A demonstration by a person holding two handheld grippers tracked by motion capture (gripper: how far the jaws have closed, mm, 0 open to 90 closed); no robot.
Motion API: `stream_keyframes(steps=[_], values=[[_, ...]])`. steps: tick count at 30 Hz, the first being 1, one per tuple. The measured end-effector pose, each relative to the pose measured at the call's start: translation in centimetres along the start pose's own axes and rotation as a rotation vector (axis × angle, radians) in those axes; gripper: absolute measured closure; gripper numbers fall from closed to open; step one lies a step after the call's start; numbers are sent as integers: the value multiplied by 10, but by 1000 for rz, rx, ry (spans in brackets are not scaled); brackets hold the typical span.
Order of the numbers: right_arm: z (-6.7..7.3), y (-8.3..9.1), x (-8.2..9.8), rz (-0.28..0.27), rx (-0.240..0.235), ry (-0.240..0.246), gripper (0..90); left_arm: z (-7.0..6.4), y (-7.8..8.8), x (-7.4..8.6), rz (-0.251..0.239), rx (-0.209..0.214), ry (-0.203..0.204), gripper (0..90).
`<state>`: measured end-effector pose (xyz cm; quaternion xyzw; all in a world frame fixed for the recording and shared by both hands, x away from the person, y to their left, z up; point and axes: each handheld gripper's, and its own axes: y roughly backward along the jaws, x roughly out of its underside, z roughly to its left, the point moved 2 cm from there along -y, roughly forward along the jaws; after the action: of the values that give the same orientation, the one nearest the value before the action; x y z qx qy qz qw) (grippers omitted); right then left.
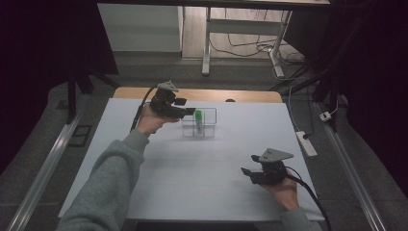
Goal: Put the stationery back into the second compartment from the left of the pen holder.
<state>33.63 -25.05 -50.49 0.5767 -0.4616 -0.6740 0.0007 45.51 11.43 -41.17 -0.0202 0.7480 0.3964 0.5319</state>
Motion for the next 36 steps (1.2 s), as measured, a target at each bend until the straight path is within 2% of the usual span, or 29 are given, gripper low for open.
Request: stream_keyframes(steps=[7,15,21,30,36], values=[[-2,1,1,-2,4,-3,352,-7,19,26,8,-35,-19,387],[-4,2,2,0,11,-12,351,-11,46,71,6,-48,-4,391],[-7,2,3,-2,14,-10,347,-15,64,97,10,-63,-3,393],[-10,5,6,6,26,-16,343,-23,81,137,16,-89,23,389],[-13,8,9,6,31,-31,337,-27,88,165,18,-94,62,385]])
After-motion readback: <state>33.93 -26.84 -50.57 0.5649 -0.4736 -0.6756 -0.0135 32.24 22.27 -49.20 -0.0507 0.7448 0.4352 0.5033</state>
